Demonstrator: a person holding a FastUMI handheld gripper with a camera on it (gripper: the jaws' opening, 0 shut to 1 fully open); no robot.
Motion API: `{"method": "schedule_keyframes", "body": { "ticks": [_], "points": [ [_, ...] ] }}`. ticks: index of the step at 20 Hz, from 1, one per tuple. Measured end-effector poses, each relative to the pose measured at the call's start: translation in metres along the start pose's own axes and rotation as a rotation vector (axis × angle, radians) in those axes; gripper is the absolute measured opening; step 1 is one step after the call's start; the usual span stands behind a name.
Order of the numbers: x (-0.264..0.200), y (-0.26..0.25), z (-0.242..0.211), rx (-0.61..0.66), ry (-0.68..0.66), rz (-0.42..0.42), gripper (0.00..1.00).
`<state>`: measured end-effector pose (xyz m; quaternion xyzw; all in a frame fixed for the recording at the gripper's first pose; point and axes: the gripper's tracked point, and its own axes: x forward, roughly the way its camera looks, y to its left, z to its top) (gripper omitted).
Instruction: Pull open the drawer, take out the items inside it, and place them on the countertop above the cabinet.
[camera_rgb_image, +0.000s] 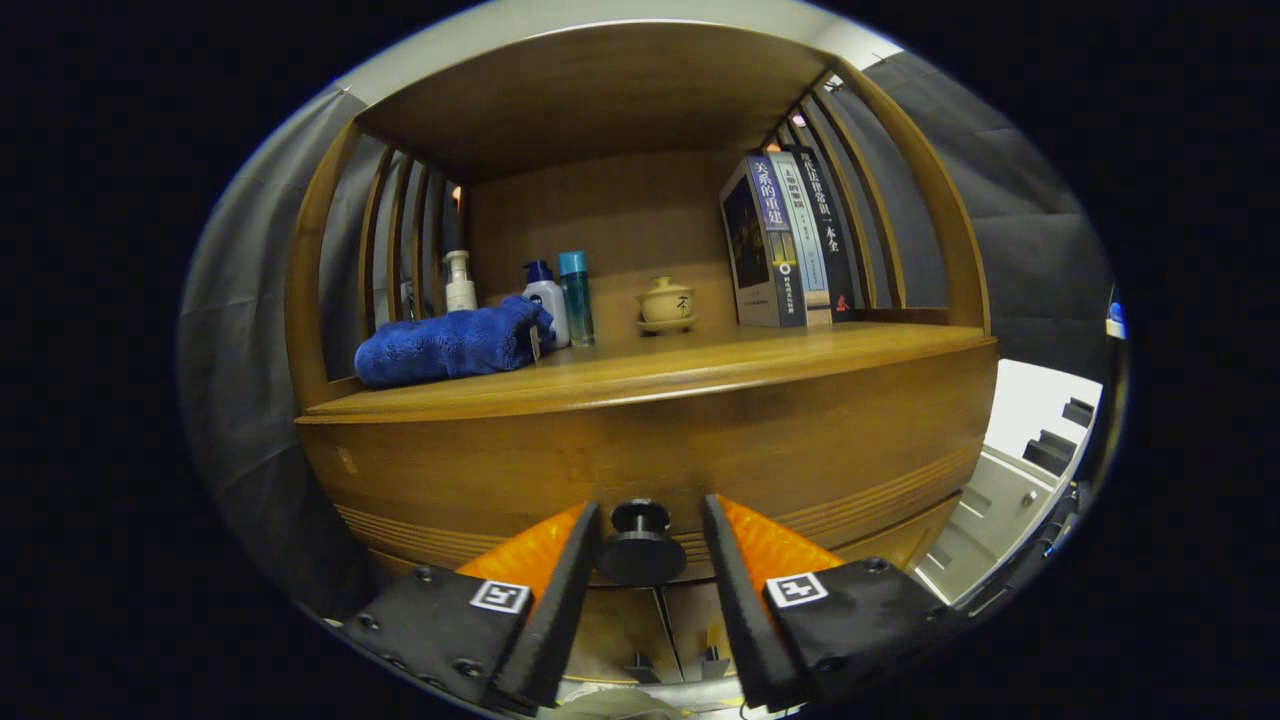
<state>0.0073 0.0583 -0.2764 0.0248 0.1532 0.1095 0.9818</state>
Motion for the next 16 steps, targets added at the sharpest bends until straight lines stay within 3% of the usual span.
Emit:
{"method": "schedule_keyframes", "body": {
  "ticks": [6,12,16],
  "points": [
    [0.0018,0.0025,-0.0062,-0.004,0.036,0.004,0.5],
    [-0.0035,0.0002,-0.0071,0.013,0.013,-0.014,0.37],
    [-0.0069,0.0016,-0.0082,-0.02,0.034,-0.031,0.37]
  ]
}}
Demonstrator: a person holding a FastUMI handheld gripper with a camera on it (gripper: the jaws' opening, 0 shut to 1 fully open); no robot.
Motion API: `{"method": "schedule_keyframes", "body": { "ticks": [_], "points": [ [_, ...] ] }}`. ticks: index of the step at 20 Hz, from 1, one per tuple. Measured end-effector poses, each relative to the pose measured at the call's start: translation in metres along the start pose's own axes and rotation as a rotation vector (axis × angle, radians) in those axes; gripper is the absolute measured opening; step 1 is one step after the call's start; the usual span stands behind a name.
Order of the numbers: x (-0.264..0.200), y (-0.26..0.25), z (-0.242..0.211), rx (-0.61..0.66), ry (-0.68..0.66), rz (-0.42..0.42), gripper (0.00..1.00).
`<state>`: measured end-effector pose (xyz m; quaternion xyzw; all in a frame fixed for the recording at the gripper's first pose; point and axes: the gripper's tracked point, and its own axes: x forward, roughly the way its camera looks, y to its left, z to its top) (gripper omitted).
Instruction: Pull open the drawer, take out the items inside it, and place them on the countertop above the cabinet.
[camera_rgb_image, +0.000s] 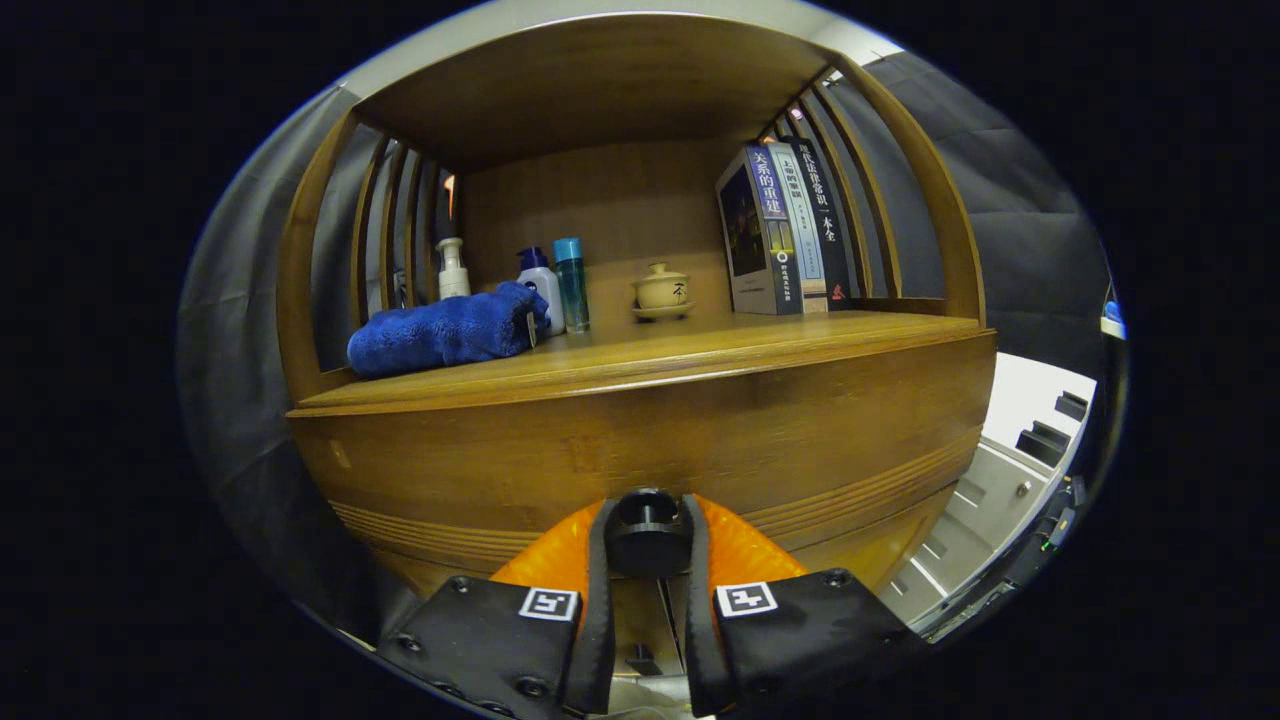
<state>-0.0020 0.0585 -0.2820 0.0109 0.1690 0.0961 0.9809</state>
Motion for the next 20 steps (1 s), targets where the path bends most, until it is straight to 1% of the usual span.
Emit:
{"method": "schedule_keyframes", "body": {
  "ticks": [5,16,18,20],
  "points": [
    [-0.027,-0.001,-0.006,-0.01,-0.002,-0.004,0.37],
    [-0.105,-0.001,-0.027,-0.045,0.011,0.005,0.37],
    [-0.107,-0.002,-0.03,-0.044,0.017,0.0,0.37],
    [-0.118,-0.002,-0.033,-0.049,0.022,-0.01,0.37]
  ]
}}
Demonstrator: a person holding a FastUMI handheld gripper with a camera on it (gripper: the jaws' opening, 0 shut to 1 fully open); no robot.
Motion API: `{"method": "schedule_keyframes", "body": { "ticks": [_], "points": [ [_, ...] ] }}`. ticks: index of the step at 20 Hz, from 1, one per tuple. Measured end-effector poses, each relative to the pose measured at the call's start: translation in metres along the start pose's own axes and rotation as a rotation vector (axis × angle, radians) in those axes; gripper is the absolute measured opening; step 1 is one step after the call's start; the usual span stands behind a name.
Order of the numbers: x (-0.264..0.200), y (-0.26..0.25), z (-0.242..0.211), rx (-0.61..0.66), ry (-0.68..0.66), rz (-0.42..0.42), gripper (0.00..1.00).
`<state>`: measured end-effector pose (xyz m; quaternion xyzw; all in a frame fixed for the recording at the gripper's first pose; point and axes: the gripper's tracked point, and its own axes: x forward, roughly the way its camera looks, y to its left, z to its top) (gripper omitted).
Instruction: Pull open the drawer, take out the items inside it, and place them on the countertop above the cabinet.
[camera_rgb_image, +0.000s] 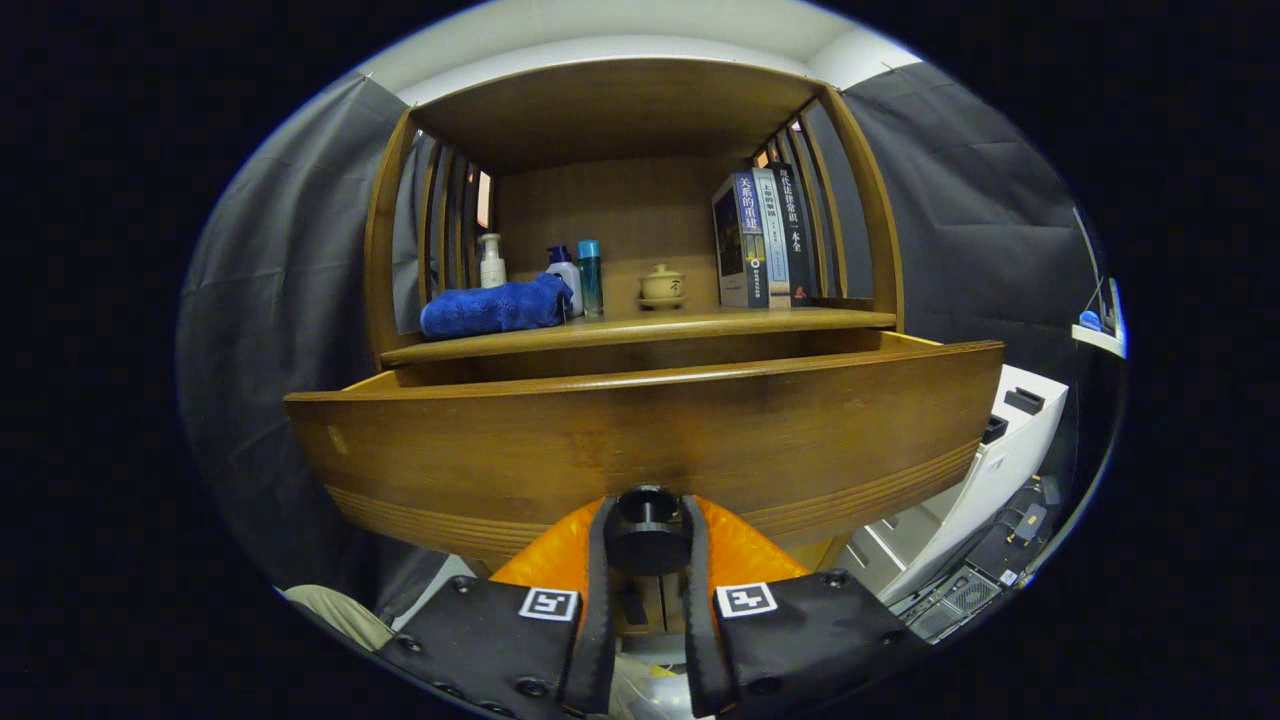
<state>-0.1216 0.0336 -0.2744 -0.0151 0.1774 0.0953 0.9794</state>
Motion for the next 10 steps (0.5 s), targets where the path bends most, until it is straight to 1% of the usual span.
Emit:
{"method": "schedule_keyframes", "body": {
  "ticks": [2,4,10],
  "points": [
    [-0.008,0.0,-0.002,-0.01,-0.007,-0.001,0.37],
    [-0.015,0.002,-0.003,-0.011,-0.015,-0.01,0.29],
    [-0.043,0.001,-0.013,-0.021,-0.008,-0.02,0.29]
  ]
}}
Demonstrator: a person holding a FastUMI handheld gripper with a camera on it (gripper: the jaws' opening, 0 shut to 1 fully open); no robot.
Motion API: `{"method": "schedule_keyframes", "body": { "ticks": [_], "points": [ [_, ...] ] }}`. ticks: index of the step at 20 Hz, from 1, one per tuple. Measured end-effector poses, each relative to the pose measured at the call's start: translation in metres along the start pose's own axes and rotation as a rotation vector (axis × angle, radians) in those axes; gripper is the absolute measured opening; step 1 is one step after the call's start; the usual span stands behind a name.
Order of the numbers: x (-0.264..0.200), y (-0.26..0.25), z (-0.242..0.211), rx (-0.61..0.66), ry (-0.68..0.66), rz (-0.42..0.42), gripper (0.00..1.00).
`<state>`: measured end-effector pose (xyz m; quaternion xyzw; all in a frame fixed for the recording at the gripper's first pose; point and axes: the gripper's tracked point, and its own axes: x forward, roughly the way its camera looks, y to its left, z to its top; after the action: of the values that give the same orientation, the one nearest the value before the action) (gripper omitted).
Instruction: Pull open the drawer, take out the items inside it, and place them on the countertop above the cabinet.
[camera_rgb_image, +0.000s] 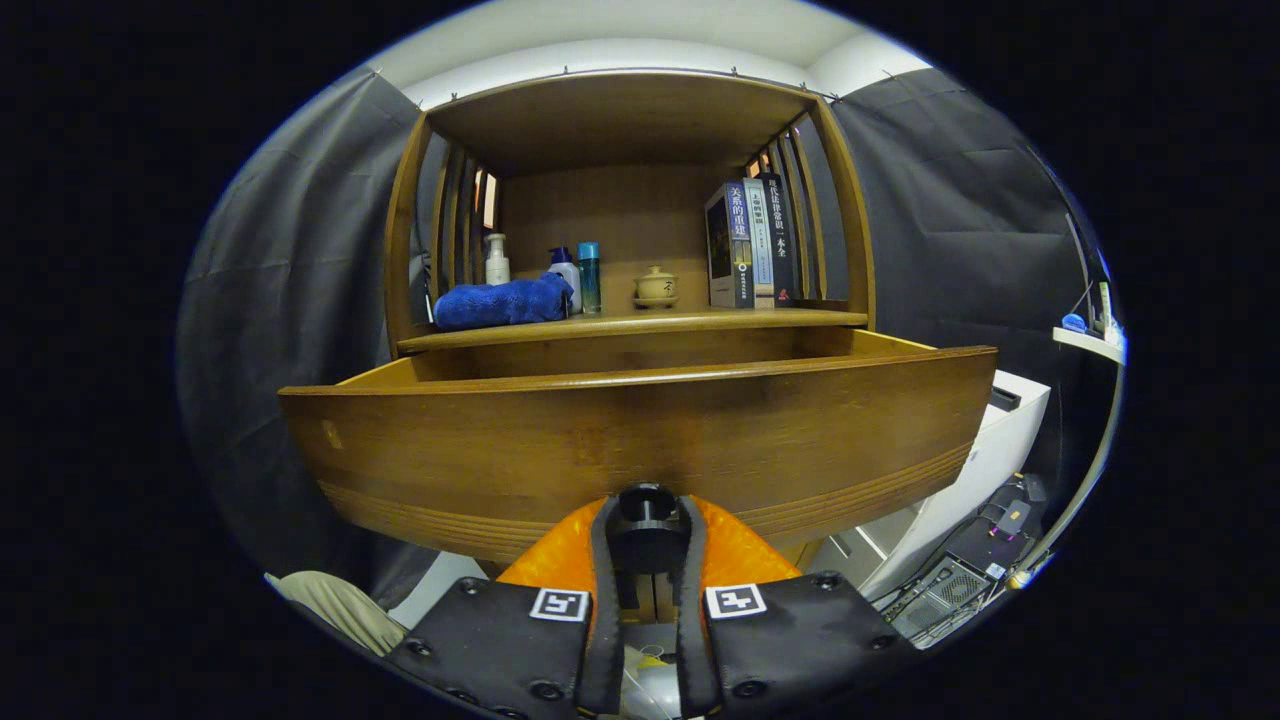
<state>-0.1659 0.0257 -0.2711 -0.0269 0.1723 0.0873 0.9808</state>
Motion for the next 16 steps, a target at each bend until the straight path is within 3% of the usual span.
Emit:
{"method": "schedule_keyframes", "body": {
  "ticks": [13,16],
  "points": [
    [-0.032,0.001,-0.008,0.046,0.025,-0.016,0.29],
    [-0.033,0.001,-0.009,0.091,0.059,-0.031,0.42]
  ]
}}
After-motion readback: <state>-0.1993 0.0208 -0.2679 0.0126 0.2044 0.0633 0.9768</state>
